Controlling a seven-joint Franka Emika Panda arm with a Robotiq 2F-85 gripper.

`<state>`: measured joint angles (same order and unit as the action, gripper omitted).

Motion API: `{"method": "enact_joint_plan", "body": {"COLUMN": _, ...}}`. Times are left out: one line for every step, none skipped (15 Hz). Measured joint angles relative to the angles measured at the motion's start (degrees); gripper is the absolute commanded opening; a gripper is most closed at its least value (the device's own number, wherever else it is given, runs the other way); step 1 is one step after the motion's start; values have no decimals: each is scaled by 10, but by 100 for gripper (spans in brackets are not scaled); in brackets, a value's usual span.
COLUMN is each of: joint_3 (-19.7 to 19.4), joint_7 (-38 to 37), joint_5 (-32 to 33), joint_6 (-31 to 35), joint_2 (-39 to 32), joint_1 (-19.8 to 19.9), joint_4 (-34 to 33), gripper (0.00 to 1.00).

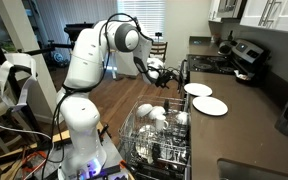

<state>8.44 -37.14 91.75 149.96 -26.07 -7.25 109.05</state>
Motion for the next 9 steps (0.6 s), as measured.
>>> {"method": "enact_joint_plan", "body": {"joint_3": 0, "joint_7": 11, "joint_5": -11, "joint_6": 6, "joint_2": 2, "joint_1": 0, "joint_4": 1, "gripper": 100}}
{"method": "enact_joint_plan", "body": {"joint_3": 0, "joint_7": 23, "joint_5": -25, "joint_6": 10, "joint_2": 5, "joint_1": 1, "joint_4": 3, "gripper": 100}}
{"method": "enact_joint_plan", "body": {"joint_3": 0, "joint_7": 35, "joint_5": -40, "joint_6": 12, "joint_2": 7, "joint_1": 2, "joint_4": 5, "gripper": 100}}
{"method": "enact_joint_plan", "body": {"joint_3": 0, "joint_7": 49, "joint_5": -61, "joint_6": 12, "joint_2": 10, "joint_1": 2, "joint_4": 9, "gripper": 100}}
{"method": "enact_joint_plan", "body": {"joint_3": 0, "joint_7": 67, "joint_5": -85, "joint_6": 12, "joint_2": 12, "joint_1": 2, "joint_4": 12, "gripper": 100}}
{"method": "enact_joint_plan", "body": {"joint_3": 0, "joint_7": 84, "joint_5": -109, "joint_6": 12, "joint_2": 15, "joint_1": 2, "joint_4": 15, "gripper": 100}}
{"method": "enact_joint_plan", "body": {"joint_3": 0, "joint_7": 102, "joint_5": -134, "joint_6": 12, "joint_2": 16, "joint_1": 2, "joint_4": 17, "gripper": 100}}
{"method": "enact_joint_plan", "body": {"joint_3": 0, "joint_7": 119, "joint_5": -157, "joint_6": 11, "joint_2": 17, "joint_1": 2, "joint_4": 18, "gripper": 100}}
{"method": "enact_joint_plan", "body": {"joint_3": -1, "joint_7": 134, "joint_5": -177, "joint_6": 10, "joint_2": 18, "joint_1": 2, "joint_4": 18, "gripper": 100}}
